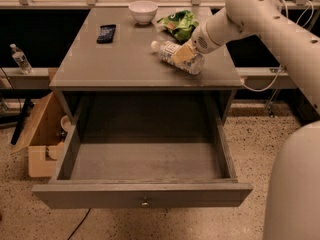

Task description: Pick blue plastic bottle from top drawer and place on counter

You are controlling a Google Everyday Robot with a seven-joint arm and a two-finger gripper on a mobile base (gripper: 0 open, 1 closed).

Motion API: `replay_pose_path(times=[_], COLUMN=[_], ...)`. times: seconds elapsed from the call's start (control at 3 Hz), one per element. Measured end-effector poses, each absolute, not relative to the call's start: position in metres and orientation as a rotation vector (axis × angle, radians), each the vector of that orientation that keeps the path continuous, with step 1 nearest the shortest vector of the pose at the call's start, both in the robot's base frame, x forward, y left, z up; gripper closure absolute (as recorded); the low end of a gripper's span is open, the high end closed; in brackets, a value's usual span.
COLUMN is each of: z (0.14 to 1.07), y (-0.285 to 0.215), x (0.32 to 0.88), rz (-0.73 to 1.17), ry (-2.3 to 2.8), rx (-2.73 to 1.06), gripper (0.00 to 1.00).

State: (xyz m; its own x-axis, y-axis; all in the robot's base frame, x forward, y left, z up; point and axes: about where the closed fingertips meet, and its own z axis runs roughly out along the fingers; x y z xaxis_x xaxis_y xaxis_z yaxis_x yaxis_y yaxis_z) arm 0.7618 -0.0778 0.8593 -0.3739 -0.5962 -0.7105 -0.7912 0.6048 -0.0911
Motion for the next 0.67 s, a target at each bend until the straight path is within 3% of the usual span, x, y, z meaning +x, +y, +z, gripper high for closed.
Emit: replay_pose_path(times=[0.33, 0.67], z=[0.8592, 0.8619], y=[-0.0725, -0.0721], x=[0.7723, 0.7739], rz=[0.364, 0.365], ry=[2.101, 2.094], rx=[-1.083, -1.079], gripper=[0.05, 0.00])
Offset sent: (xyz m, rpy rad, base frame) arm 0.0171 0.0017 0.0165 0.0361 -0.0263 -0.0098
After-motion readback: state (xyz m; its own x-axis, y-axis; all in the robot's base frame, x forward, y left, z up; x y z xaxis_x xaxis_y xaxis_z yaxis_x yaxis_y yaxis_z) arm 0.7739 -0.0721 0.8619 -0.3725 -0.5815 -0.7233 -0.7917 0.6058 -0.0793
